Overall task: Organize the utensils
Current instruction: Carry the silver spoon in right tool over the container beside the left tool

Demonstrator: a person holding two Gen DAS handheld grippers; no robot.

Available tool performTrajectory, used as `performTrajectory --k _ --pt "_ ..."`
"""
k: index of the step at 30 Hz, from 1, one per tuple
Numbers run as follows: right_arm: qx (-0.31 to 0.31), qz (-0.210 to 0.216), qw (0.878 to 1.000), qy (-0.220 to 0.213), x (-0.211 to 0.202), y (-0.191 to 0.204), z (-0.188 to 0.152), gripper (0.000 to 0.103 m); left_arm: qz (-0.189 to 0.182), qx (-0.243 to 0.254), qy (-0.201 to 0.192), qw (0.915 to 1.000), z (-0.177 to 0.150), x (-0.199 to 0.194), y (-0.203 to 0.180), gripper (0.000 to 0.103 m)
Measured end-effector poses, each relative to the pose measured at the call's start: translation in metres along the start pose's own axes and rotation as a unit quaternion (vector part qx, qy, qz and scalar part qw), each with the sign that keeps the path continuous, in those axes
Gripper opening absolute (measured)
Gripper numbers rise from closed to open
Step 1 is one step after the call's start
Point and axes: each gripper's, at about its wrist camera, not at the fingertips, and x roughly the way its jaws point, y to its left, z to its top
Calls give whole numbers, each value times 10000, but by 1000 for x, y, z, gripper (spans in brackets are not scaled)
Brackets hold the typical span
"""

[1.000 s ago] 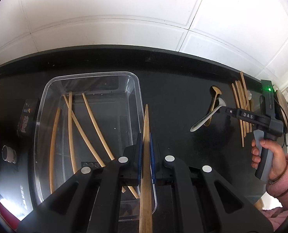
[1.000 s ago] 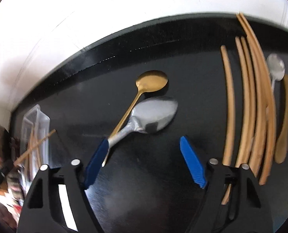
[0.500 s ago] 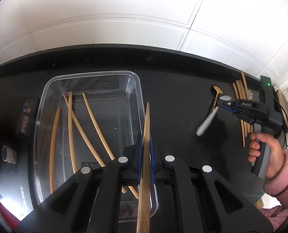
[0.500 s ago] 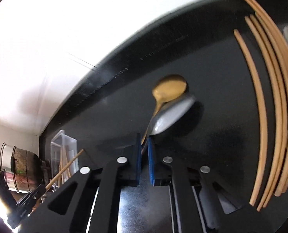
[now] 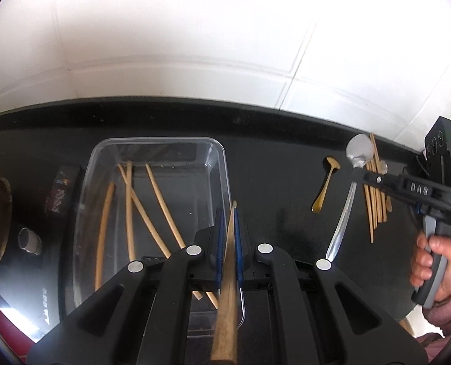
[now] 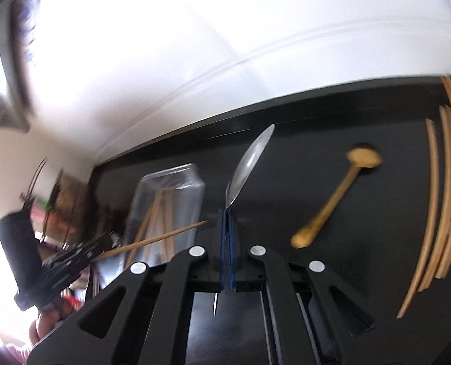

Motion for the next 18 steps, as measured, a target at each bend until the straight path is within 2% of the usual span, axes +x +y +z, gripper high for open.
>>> performTrajectory --k 4,8,18 --pt "-407 285 9986 195 10 45 -8 3 46 -92 -222 9997 0 -23 12 6" --pt "-638 394 9967 321 20 75 -16 3 171 -204 -428 9987 -1 -44 35 5" --pt "-859 409 9936 612 52 126 -35 3 98 -418 -439 9981 -12 -55 84 2"
